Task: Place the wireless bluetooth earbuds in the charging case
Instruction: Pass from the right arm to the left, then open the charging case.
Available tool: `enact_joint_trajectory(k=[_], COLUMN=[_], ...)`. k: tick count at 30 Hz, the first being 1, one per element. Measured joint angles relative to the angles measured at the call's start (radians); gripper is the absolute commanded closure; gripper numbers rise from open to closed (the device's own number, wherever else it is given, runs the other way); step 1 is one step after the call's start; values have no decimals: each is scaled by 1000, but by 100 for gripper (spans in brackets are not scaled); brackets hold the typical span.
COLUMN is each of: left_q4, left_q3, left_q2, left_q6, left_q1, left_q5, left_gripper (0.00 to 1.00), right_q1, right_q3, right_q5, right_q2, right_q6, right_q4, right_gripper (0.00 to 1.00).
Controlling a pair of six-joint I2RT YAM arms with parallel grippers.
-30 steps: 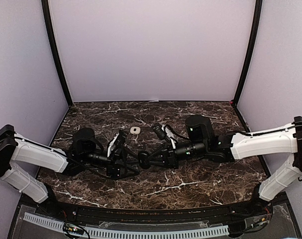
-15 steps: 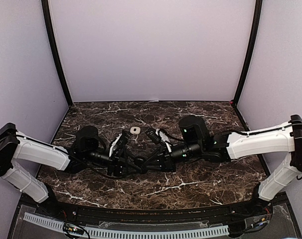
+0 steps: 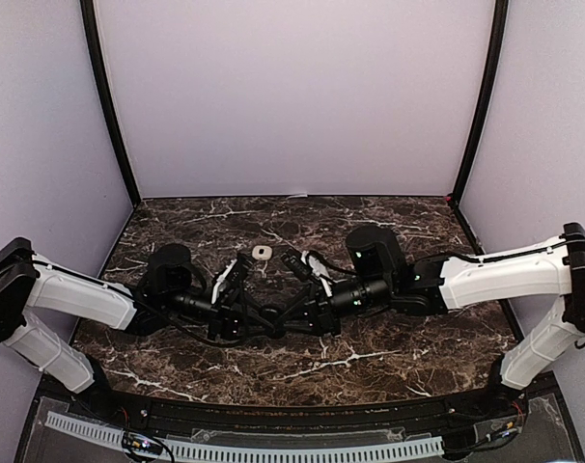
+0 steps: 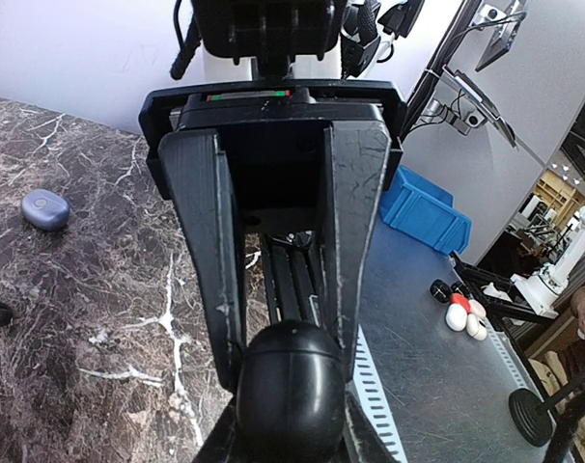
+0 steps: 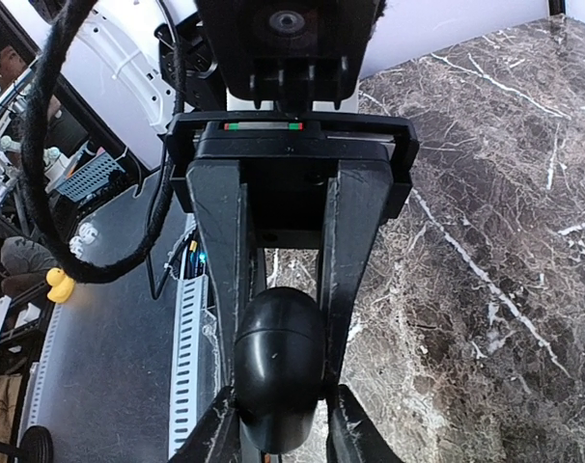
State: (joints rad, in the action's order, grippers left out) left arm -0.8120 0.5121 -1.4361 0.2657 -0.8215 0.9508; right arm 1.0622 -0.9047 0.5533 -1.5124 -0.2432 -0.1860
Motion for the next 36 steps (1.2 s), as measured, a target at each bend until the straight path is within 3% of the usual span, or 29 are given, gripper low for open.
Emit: enact_joint_trajectory(k=[14,33,36], left_q4=[-9,-80,-107], left_q3=[0,-27,-44], left_q2=[0,2,3], left_q6=[1,17,25], left_q1=[1,-1,-1], left_q5=[3,8,-14], left_gripper=[85,85,85], right_q1=[0,-56,-61], right_q3=[33,144,173], right_q5=[-60,-227,-248], right_q2=[41,156,190], right_q6=[0,-46,-47], right_q4=[-8,-61,-72], right_gripper=[57,54,49])
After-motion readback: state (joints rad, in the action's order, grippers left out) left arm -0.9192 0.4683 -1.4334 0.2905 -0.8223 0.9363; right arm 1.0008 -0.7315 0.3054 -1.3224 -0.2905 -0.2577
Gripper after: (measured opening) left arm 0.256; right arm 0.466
